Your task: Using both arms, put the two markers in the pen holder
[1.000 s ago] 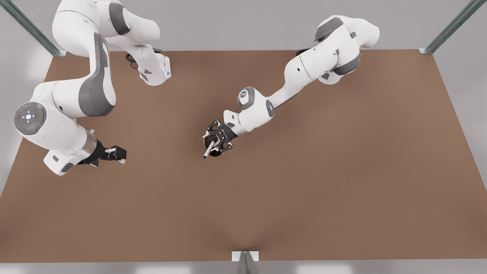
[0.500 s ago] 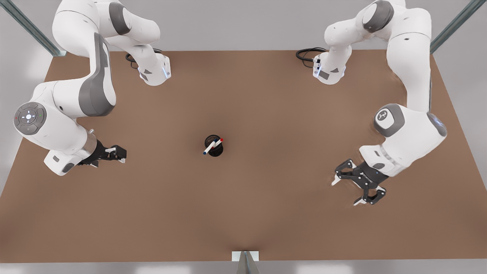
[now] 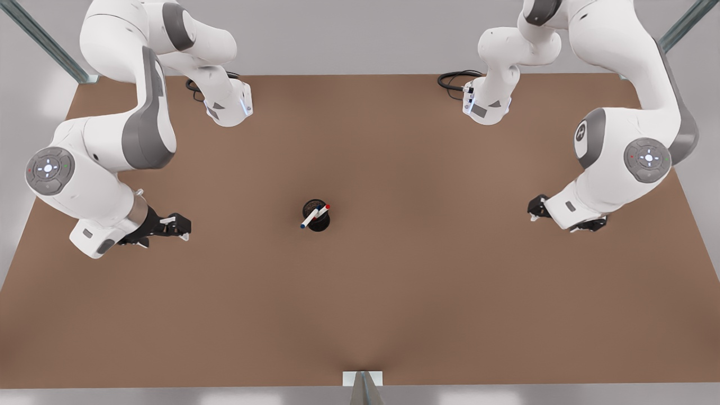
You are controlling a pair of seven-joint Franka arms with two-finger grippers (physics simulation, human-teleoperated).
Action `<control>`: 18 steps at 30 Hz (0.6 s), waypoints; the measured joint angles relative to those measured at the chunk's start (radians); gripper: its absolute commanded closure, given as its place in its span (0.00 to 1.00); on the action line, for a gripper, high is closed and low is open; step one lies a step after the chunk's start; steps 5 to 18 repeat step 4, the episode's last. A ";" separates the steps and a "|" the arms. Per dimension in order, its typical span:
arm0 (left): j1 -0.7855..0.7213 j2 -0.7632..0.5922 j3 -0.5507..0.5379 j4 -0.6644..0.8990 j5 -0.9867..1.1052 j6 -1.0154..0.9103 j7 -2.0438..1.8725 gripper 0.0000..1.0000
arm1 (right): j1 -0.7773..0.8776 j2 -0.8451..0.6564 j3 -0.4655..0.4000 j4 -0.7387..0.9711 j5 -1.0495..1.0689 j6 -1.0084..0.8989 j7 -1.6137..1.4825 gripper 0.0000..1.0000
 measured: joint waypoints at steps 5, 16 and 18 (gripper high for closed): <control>-0.001 0.012 -0.002 -0.001 0.006 -0.006 -0.085 0.00 | -0.001 -0.003 0.002 0.002 -0.001 0.003 0.003 0.00; -0.001 0.012 -0.002 -0.001 0.006 -0.006 -0.085 0.00 | -0.001 -0.003 0.002 0.002 -0.001 0.003 0.003 0.00; -0.001 0.012 -0.002 -0.001 0.006 -0.006 -0.085 0.00 | -0.001 -0.003 0.002 0.002 -0.001 0.003 0.003 0.00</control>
